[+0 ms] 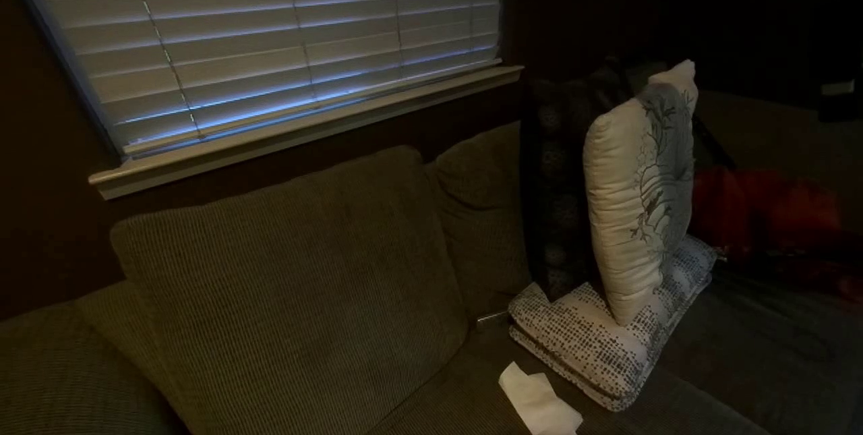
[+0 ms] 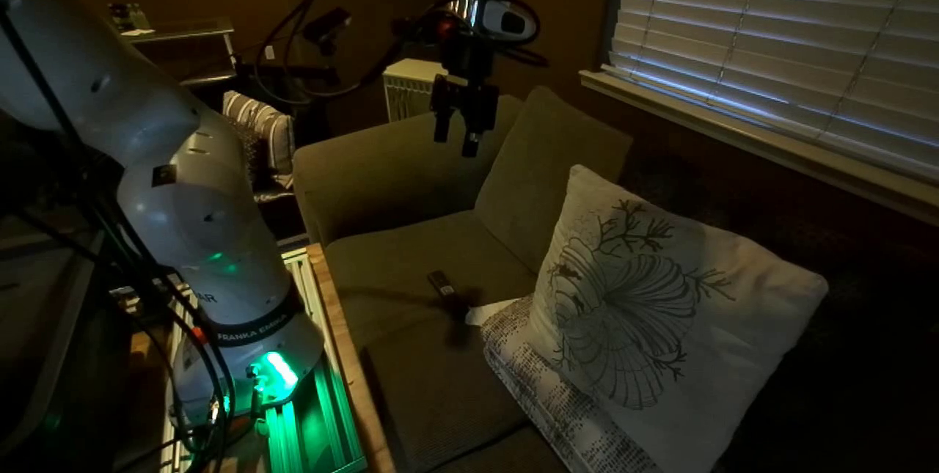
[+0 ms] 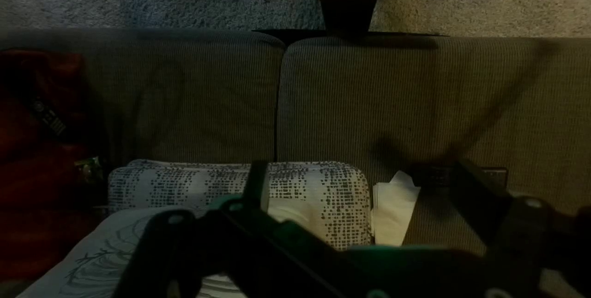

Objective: Move the black and white pillows to the left

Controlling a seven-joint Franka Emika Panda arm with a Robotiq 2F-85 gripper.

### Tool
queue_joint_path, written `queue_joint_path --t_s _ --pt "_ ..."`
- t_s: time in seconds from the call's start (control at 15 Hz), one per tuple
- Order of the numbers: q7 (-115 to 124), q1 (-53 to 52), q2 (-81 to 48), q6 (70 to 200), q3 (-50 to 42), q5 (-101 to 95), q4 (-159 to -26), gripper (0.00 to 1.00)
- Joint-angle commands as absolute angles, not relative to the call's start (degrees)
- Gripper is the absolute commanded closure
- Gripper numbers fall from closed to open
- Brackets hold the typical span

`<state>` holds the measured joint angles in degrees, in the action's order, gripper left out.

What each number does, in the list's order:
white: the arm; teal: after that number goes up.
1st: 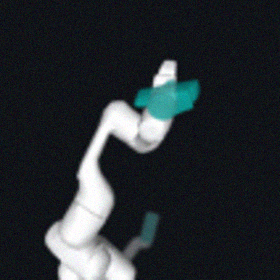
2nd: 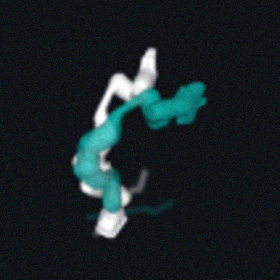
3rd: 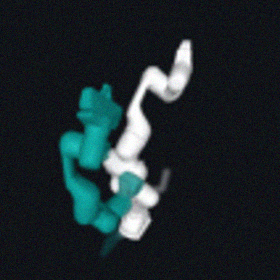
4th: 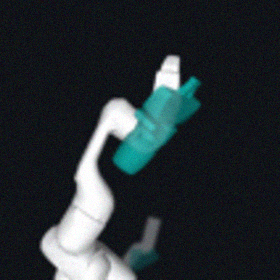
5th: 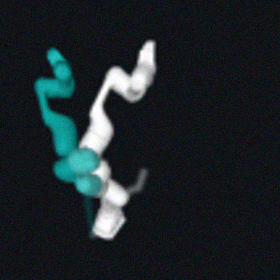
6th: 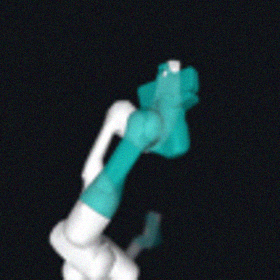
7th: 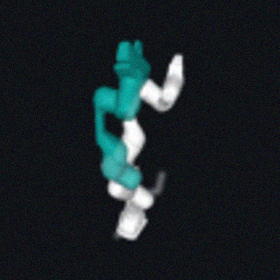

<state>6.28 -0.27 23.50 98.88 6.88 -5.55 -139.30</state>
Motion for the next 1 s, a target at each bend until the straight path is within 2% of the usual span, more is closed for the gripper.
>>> queue_joint_path --t_s 0.0,0.47,0.93 --pt "11.4 0.8 23.4 101.2 5.1 -5.2 -138.7 0.00" --pt "14.4 10.1 21.1 110.0 -4.9 -6.4 -133.9 0.00" --pt "25.2 15.7 12.3 129.4 -8.7 -5.1 -130.3 0.00"
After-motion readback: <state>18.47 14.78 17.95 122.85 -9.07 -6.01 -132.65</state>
